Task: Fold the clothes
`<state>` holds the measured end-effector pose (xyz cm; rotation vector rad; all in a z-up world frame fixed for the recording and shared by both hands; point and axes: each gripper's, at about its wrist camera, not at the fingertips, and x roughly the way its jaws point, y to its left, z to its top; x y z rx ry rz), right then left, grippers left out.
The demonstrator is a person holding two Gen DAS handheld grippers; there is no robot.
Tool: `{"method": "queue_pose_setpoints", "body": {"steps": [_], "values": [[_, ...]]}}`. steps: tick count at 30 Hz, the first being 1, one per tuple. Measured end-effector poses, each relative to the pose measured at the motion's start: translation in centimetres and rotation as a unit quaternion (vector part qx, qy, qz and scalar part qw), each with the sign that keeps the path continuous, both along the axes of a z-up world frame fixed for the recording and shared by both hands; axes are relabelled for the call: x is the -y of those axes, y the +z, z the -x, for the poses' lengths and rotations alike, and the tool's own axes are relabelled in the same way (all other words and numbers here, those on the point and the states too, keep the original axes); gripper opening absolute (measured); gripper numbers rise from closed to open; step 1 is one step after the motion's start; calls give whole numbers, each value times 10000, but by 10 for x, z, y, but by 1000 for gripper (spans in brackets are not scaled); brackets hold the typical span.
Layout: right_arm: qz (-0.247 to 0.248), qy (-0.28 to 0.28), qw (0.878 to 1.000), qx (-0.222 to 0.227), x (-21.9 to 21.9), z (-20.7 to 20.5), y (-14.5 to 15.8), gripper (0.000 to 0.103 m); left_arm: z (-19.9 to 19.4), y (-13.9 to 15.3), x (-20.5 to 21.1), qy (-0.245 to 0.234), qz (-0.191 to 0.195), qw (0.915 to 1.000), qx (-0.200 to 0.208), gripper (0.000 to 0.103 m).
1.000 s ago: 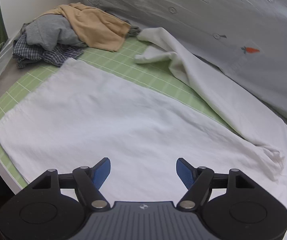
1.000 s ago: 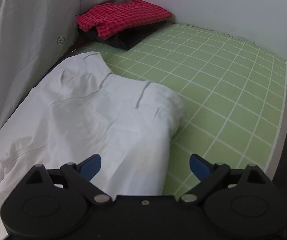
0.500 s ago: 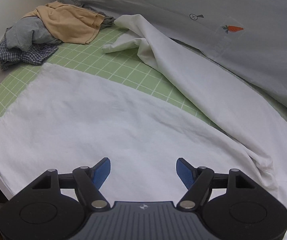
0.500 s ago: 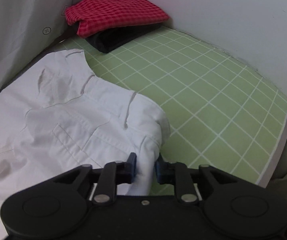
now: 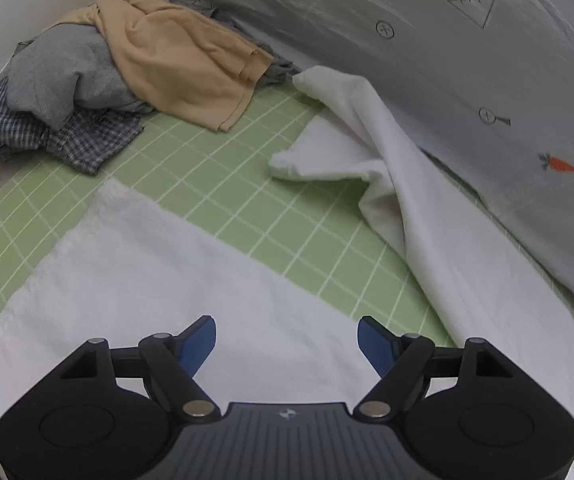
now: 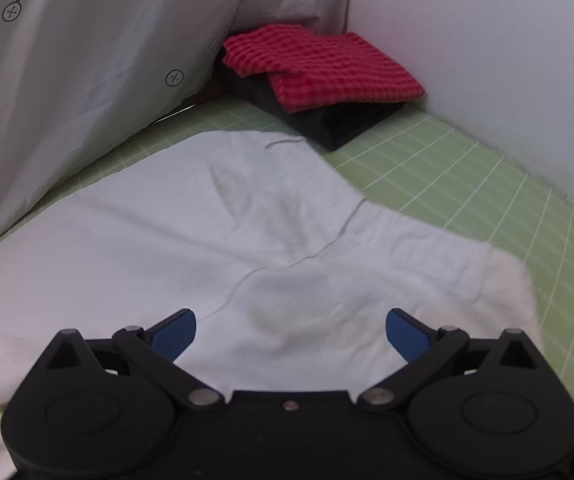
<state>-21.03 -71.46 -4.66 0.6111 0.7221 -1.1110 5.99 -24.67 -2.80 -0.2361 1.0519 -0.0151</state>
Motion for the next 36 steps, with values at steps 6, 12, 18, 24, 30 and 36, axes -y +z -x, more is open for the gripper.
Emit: {"method": "queue_pose_setpoints", "body": {"steps": [6, 12, 18, 24, 30, 36], "values": [[-137, 250, 9994, -174, -24, -76, -7, 102, -87, -26, -26, 287, 596, 9978, -45, 83], [-210, 411, 9981, -396, -38, -117, -8, 102, -148, -63, -37, 835, 1439, 9859, -155, 81], [-294, 416, 9962, -710, -46, -134, -12, 102, -174, -93, -28, 847, 1958, 9760, -439, 69], [-195, 677, 9933, -911, -56, -148, -12, 102, -178, -98, -37, 821, 2024, 9754, -292, 4], [43, 1031, 9893, -1032, -68, -153, -6, 102, -160, -53, -64, 776, 1259, 9857, 804, 1], [2, 918, 9913, -946, -69, -137, -4, 102, -136, -61, -97, 1218, 411, 9895, 656, 1]]}}
